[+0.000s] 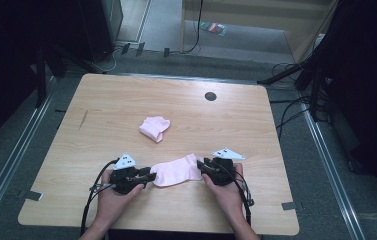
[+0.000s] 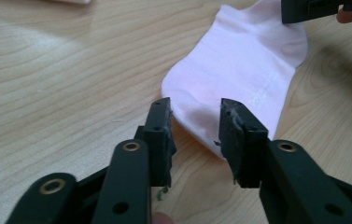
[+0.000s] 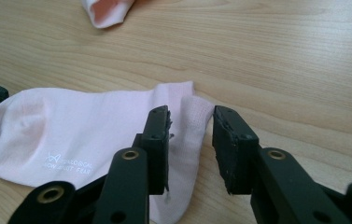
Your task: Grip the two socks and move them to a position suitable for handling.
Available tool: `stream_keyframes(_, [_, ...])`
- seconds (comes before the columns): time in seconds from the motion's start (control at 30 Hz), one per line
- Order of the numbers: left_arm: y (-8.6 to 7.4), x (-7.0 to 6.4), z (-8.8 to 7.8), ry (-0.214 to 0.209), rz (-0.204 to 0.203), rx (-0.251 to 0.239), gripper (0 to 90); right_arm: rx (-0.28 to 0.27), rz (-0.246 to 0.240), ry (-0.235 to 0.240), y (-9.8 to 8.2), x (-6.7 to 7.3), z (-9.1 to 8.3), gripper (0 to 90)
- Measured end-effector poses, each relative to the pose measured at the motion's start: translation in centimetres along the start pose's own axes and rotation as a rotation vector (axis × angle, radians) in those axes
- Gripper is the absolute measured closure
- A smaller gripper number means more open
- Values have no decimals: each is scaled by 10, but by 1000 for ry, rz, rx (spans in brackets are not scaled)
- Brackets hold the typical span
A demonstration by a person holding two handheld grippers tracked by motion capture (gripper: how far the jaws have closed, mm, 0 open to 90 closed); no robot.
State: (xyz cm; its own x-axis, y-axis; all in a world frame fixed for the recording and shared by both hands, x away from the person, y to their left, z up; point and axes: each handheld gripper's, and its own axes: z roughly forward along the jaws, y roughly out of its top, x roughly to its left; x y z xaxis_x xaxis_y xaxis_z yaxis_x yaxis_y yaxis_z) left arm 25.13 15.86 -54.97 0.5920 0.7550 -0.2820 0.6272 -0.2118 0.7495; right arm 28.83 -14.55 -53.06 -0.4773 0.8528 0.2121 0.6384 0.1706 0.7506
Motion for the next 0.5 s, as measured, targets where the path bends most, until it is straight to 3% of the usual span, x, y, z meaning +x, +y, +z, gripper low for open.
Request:
stream_keyframes(0.1, [0,0,1,45,-2,1,690,-3,-2,2,-3,1,2,732])
stream_keyframes(0.23, [0,2,3,50,4,17,747,8,8,8,-5,1,4,847])
stream_keyframes(0.37, [0,1,3,43,16,28,900,11,6,14,-7,3,2,884])
stream_keyframes(0.5, [2,1,2,34,25,31,900,3,40,50,-10,5,-2,885])
